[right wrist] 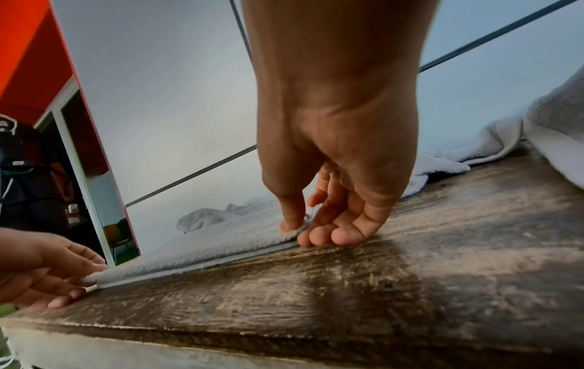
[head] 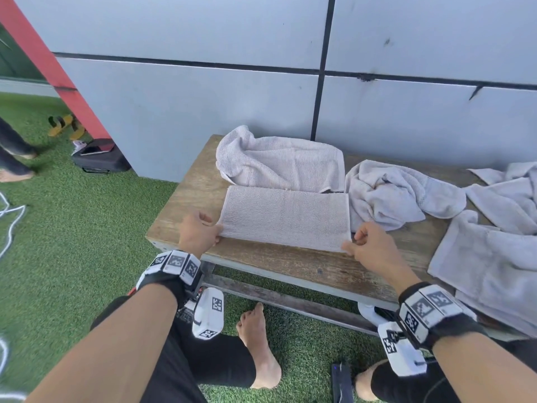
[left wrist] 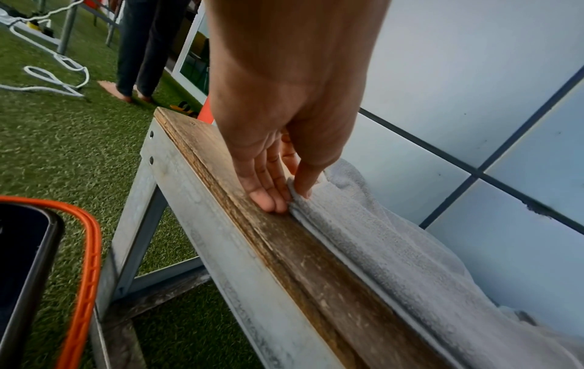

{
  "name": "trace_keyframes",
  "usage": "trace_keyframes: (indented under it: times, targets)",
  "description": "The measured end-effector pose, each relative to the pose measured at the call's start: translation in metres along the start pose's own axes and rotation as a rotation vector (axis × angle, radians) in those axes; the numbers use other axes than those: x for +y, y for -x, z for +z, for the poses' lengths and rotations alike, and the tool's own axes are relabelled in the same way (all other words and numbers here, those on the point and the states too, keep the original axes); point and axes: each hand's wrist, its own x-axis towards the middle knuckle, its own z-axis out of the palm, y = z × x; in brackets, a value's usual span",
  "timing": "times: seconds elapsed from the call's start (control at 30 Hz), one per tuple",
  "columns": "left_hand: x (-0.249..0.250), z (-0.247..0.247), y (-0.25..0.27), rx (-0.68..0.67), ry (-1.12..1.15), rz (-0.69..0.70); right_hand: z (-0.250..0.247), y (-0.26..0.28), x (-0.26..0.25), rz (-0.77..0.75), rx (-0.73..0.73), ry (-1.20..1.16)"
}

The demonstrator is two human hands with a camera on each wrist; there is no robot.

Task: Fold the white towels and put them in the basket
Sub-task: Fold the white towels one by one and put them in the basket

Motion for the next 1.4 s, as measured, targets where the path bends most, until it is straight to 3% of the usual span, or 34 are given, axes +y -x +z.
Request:
trace_keyframes:
  times: [0.33,0.5,0.63,0.7,0.83,0.93,0.97,1.03,1.23,1.4]
  targets:
    - [0.026,0.013,0.005,0.074,-0.208,0.053,0.002,-0.01,-0.015,0.029,0.005,0.188]
    - [0.036,0.008,-0.003,0.009,-0.242,-0.031,-0.002,-0.01,-0.019,0.042,-0.094,0.221]
    - [0.048,0.002,-0.018,-0.136,-0.275,-0.08,-0.011,-0.016,-0.022,0.058,-0.152,0.164]
    - [0.071,-0.003,-0.025,-0.167,-0.2,-0.036,-0.02,-0.028,-0.037,0.073,-0.135,0.066]
    - [0.118,-0.018,-0.053,-0.245,-0.006,0.132,-0.046,-0.073,-0.083,0.04,0.045,-0.203]
    - [0.148,-0.014,-0.055,-0.111,0.438,0.152,-0.064,-0.095,-0.111,-0.002,0.19,-0.468]
    - [0.147,-0.01,-0.06,-0.016,0.466,0.121,-0.067,-0.096,-0.114,-0.007,0.227,-0.54]
    - [0.138,-0.009,-0.057,0.031,0.557,0.031,-0.069,-0.089,-0.111,-0.005,0.254,-0.568]
    - [0.058,-0.001,-0.021,-0.033,0.425,-0.064,-0.033,-0.041,-0.036,0.052,0.058,-0.305]
    - [0.012,0.009,-0.016,-0.042,0.312,-0.108,-0.006,-0.02,-0.008,0.088,-0.031,-0.179]
